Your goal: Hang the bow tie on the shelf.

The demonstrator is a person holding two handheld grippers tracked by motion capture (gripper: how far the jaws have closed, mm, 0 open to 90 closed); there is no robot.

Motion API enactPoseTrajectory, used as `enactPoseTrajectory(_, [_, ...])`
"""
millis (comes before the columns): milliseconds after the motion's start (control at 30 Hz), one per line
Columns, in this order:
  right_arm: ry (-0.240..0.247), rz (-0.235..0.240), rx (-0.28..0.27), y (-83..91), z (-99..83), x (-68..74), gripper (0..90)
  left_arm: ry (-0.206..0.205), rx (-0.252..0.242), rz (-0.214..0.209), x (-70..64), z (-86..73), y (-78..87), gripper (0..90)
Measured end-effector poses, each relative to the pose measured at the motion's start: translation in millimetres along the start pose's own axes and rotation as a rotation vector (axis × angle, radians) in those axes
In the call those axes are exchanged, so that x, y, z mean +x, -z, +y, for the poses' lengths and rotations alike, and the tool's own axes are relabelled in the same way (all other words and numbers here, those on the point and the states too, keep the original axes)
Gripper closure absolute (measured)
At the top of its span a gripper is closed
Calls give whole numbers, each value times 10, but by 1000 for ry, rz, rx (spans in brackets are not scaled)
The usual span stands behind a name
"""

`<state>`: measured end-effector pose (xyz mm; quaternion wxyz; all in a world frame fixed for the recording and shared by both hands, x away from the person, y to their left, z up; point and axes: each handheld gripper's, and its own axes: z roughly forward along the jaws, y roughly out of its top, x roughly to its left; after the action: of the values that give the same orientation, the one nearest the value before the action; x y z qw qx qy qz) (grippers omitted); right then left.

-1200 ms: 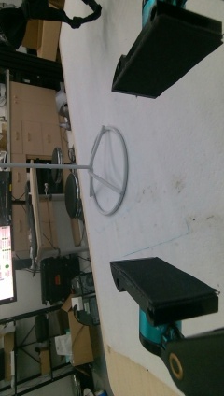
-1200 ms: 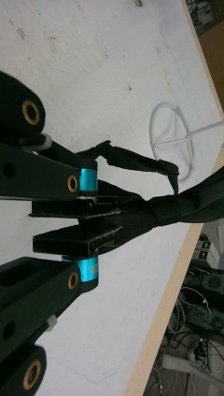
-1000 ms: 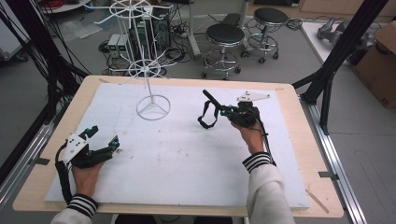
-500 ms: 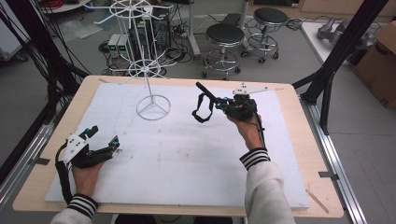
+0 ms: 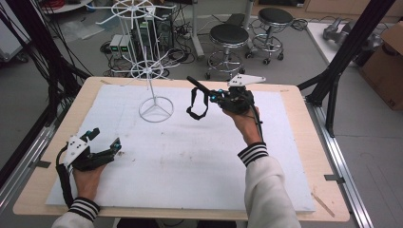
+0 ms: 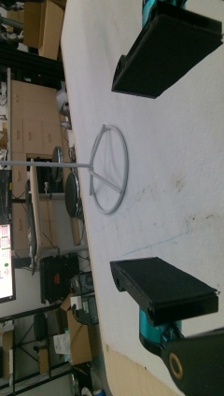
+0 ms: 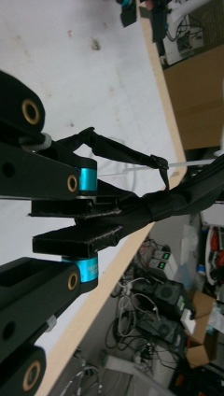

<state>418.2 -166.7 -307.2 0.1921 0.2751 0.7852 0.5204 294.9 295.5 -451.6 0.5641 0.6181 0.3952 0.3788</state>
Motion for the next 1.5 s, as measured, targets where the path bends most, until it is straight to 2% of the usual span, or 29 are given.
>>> enactPoseTrajectory(333, [33,13,-35,-66,299,113,835,-1,1,-1,0,0,1,128])
enactPoseTrajectory(567, [52,25,-52,-129,431,178,835,-1,2,-2,5,1,3,128])
enactPoseTrajectory(833, [74,38,-55,-333,580,268,835,-1,2,-4,5,0,6,128])
enactPoseTrajectory(1100, [69,15,-39,-520,618,256,833,1,-2,-4,4,-1,4,128])
enactPoseTrajectory(1133, [72,-13,-28,-576,618,253,831,3,-1,-3,4,-1,5,128])
enactPoseTrajectory(1267, [74,-36,-22,-687,615,256,830,5,-2,-3,5,-2,5,128])
enactPoseTrajectory(1500, [57,-42,1,-828,566,220,822,4,-3,-3,6,-2,5,128])
